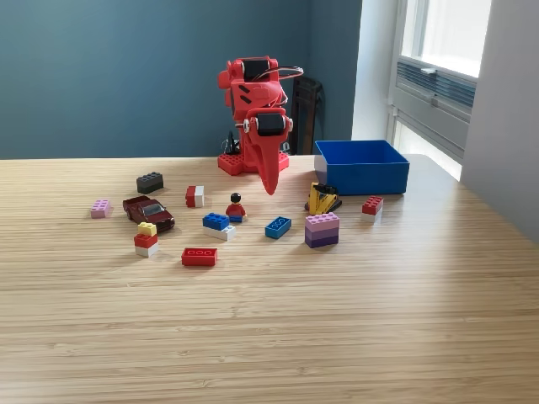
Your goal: Grasp a lego block and put it in the bin.
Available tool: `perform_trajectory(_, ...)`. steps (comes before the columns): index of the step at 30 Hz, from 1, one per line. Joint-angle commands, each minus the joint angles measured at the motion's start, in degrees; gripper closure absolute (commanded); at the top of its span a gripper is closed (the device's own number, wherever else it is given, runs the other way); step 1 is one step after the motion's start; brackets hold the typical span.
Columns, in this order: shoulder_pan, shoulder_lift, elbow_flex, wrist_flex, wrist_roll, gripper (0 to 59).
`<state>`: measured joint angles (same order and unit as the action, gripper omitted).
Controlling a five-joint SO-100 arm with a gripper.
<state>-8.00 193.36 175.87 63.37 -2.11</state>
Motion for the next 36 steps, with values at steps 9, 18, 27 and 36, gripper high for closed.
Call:
perform_trajectory(9, -0.18, 0.26, -1.41, -0.62, 2.81, 55.8)
perform_trajectory(18, -0.18, 0.18, -4.39, 1.32, 4.31, 53.1)
perform_trajectory(27, 0.0, 0.09, -8.88, 3.08, 3.96, 45.9)
perform_trajectory(36, 0.44, -1.32, -13.62, 3.34, 2.29, 38.8)
